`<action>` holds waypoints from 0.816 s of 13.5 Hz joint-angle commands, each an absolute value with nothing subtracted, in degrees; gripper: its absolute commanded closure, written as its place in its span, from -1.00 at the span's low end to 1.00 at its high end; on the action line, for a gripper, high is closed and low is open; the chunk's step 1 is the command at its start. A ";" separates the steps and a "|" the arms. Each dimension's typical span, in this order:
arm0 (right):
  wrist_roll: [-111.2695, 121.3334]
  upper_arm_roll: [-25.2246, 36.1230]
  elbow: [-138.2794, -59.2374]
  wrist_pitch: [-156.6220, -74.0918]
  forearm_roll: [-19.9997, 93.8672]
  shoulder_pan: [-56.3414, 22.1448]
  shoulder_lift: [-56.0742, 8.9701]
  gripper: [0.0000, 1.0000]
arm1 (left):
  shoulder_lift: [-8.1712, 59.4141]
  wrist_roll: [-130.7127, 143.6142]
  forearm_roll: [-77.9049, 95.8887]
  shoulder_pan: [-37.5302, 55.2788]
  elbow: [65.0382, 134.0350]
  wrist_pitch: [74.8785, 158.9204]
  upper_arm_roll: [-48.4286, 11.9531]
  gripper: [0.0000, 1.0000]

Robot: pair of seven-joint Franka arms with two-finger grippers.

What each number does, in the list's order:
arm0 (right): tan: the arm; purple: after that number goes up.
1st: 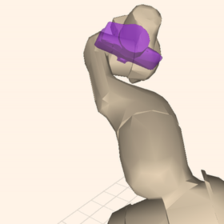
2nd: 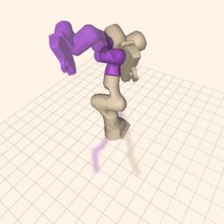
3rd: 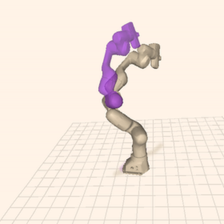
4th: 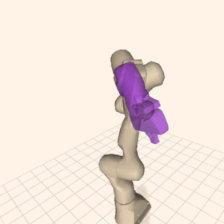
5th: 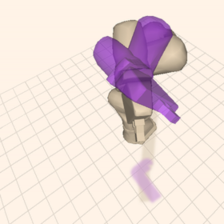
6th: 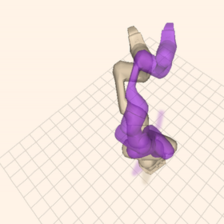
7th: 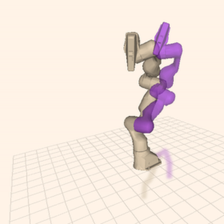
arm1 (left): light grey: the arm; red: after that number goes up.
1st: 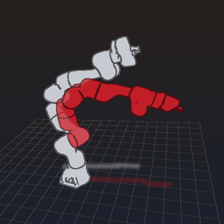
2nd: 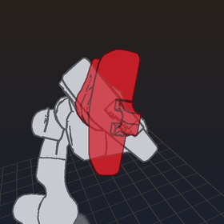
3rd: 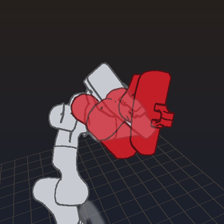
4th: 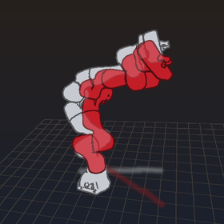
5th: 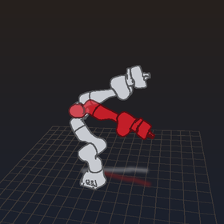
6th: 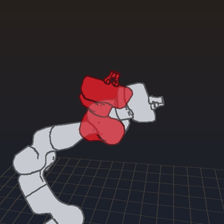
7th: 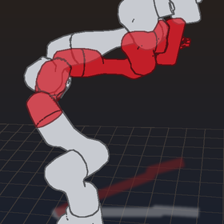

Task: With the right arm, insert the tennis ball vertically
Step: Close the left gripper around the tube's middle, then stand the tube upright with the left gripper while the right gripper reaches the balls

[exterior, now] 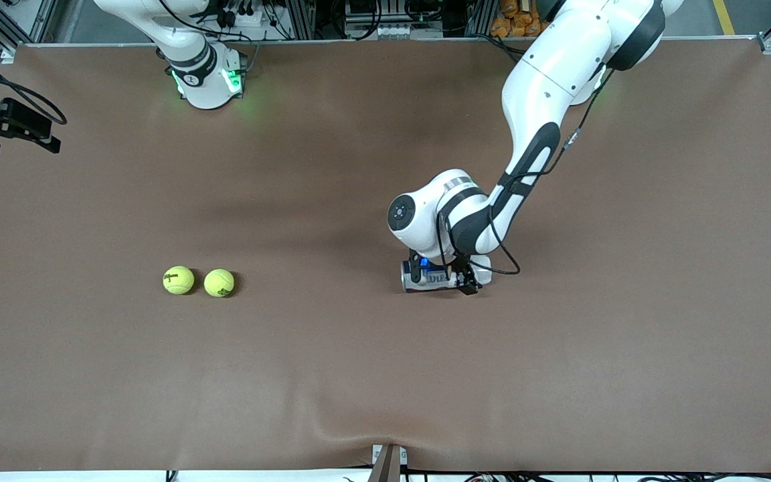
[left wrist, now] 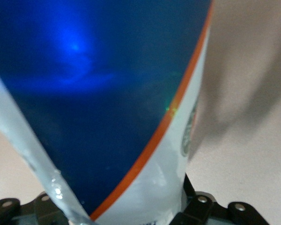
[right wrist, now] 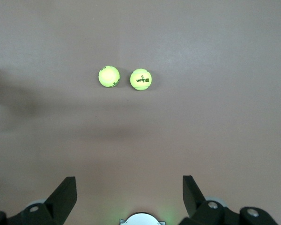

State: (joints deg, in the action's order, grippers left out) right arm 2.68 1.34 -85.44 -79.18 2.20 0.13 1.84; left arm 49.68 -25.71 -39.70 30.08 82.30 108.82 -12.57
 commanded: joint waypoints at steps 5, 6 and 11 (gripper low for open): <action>2.90 0.88 -86.40 -78.66 3.08 1.14 3.16 -1.00 | 50.36 -23.03 -40.17 30.59 78.93 111.71 -13.27 -0.65; 2.90 0.88 -86.22 -78.84 2.99 1.06 3.08 -1.00 | 50.36 -23.03 -39.73 30.59 78.84 111.71 -13.88 -0.64; 3.25 0.88 -85.08 -78.75 2.37 1.58 1.68 -1.00 | 50.10 -22.94 -39.46 30.32 76.21 111.97 -16.17 -0.59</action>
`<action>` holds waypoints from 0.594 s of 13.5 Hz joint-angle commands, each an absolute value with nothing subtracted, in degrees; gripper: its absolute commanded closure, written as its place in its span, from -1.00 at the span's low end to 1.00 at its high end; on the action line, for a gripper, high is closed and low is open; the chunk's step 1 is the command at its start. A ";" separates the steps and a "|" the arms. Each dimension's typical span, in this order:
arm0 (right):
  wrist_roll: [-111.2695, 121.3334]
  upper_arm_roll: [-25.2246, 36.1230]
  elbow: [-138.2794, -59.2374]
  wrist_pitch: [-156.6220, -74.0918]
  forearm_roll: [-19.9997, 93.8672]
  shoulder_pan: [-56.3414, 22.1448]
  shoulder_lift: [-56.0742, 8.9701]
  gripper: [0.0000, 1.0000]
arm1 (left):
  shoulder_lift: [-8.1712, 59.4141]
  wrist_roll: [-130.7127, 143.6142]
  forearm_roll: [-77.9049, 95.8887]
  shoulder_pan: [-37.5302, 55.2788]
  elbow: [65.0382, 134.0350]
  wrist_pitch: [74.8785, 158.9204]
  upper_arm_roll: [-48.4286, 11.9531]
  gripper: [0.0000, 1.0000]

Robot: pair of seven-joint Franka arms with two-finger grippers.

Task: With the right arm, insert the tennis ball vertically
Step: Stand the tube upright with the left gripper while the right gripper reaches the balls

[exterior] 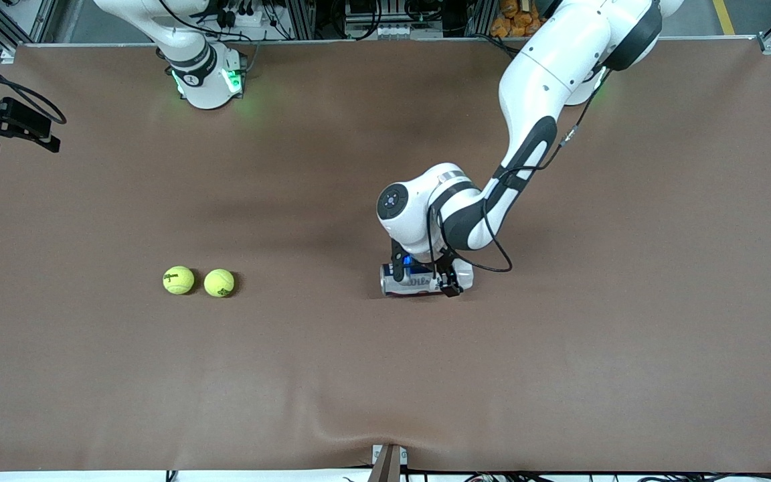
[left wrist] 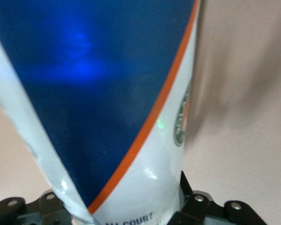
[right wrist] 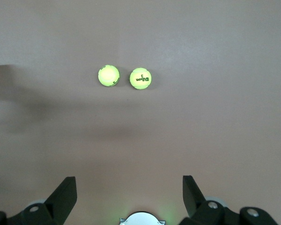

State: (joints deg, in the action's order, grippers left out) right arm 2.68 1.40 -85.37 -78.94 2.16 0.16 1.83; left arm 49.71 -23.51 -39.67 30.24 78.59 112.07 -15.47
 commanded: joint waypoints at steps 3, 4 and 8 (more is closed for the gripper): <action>3.16 1.05 -84.90 -78.66 1.93 1.85 -0.43 -1.00 | 49.31 -22.85 -39.46 29.88 75.41 112.32 -17.66 -0.59; 3.16 1.05 -84.90 -78.66 1.15 1.85 -1.74 -1.00 | 49.05 -22.76 -39.46 29.88 75.24 112.85 -18.19 -0.59; 3.25 1.05 -84.64 -79.62 -1.14 1.76 -6.76 -1.00 | 48.43 -18.73 -38.15 29.27 74.27 116.36 -21.18 -0.59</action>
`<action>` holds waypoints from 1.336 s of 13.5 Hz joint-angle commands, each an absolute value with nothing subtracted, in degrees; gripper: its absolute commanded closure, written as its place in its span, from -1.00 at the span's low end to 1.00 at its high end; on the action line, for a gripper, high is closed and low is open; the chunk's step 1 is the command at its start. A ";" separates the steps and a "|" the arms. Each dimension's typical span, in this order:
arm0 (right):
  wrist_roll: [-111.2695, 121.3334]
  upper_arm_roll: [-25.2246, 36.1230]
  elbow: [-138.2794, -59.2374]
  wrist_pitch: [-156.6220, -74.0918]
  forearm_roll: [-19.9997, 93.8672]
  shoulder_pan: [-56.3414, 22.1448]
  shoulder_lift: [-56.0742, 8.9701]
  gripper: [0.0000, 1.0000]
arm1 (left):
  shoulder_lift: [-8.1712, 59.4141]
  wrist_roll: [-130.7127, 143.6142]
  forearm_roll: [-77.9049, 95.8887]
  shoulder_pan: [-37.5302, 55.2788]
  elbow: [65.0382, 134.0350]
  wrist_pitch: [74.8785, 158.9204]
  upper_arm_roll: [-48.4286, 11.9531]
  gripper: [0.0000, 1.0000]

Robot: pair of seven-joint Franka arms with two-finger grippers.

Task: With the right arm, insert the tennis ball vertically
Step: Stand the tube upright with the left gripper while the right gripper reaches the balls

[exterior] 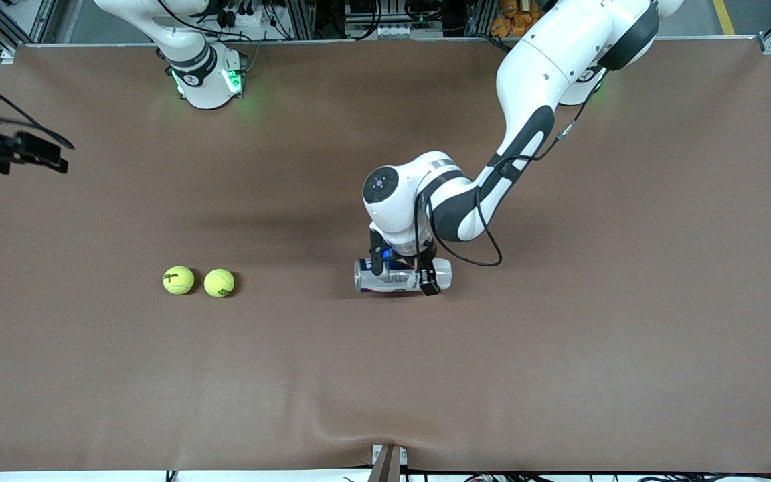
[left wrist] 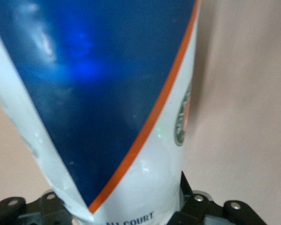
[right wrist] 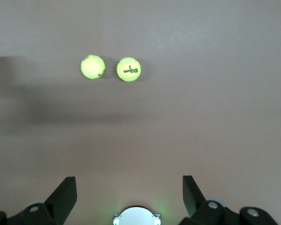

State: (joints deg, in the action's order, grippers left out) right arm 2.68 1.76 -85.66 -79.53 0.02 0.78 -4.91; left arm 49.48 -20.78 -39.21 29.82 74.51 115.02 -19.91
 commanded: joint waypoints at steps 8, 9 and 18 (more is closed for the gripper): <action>-1.57 1.05 -87.45 -90.34 -0.35 1.50 -15.10 -1.00 | 47.20 -12.31 -37.71 29.18 74.18 124.17 -22.76 -0.60; -1.93 1.05 -87.54 -91.83 0.34 1.49 -16.68 -1.00 | 47.20 -11.00 -37.71 29.18 74.27 125.84 -22.76 -0.61; -12.46 0.97 -90.60 -103.25 6.50 -2.98 -23.55 -1.00 | 47.63 1.31 -37.71 28.92 74.53 146.06 -23.03 -0.62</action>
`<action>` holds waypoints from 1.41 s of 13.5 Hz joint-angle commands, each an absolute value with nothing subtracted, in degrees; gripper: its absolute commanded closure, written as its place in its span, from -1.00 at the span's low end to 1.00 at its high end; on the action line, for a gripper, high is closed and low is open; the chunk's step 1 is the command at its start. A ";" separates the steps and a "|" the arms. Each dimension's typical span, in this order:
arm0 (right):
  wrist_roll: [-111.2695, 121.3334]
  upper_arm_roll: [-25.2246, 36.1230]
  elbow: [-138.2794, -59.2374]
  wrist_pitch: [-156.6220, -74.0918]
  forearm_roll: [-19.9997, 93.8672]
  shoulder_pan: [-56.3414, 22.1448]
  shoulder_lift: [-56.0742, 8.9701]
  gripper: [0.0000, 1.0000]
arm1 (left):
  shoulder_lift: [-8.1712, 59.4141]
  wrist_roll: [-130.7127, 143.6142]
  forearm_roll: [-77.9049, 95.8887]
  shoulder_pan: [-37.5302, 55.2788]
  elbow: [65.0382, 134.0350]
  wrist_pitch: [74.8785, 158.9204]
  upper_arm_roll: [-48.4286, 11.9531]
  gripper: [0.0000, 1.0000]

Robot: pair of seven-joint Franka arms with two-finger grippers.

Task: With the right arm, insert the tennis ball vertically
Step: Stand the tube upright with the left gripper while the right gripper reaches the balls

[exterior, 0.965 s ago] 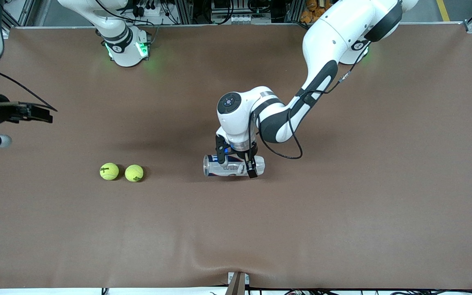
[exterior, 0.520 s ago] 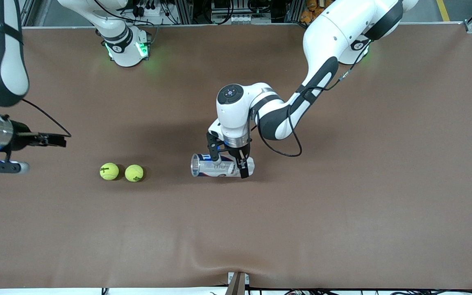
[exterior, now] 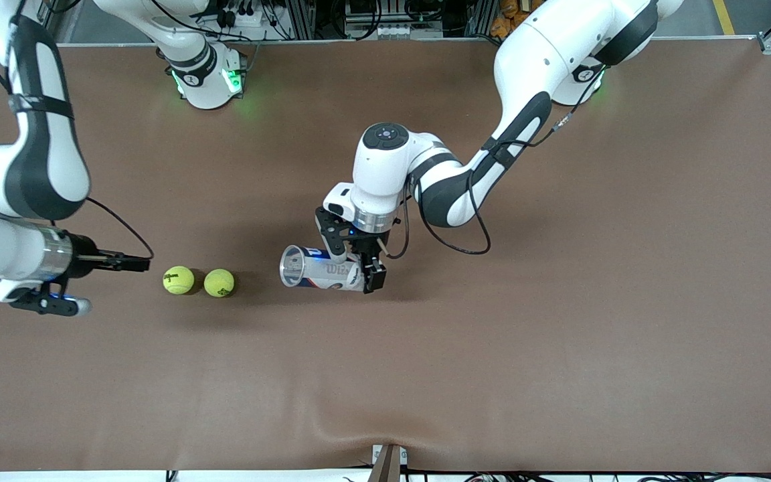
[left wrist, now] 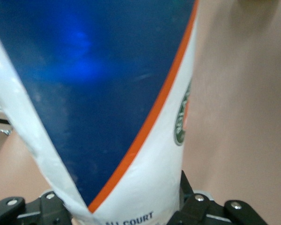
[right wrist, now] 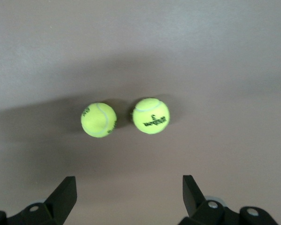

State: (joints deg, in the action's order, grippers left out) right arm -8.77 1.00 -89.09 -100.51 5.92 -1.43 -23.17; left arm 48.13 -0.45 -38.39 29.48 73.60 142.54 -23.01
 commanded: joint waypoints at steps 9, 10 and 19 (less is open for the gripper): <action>-17.39 0.97 -100.28 -118.65 6.50 -7.37 -25.22 -1.00 | 50.27 9.39 -36.30 25.75 76.99 166.45 -22.94 -0.62; -18.19 0.97 -100.20 -119.61 6.50 -7.82 -26.44 -1.00 | 50.88 9.75 -36.30 25.66 77.78 169.08 -22.85 -0.62; -20.13 0.97 -100.37 -123.66 6.07 -9.84 -31.81 -1.00 | 60.99 9.58 -37.35 23.38 80.94 196.69 -20.39 -0.62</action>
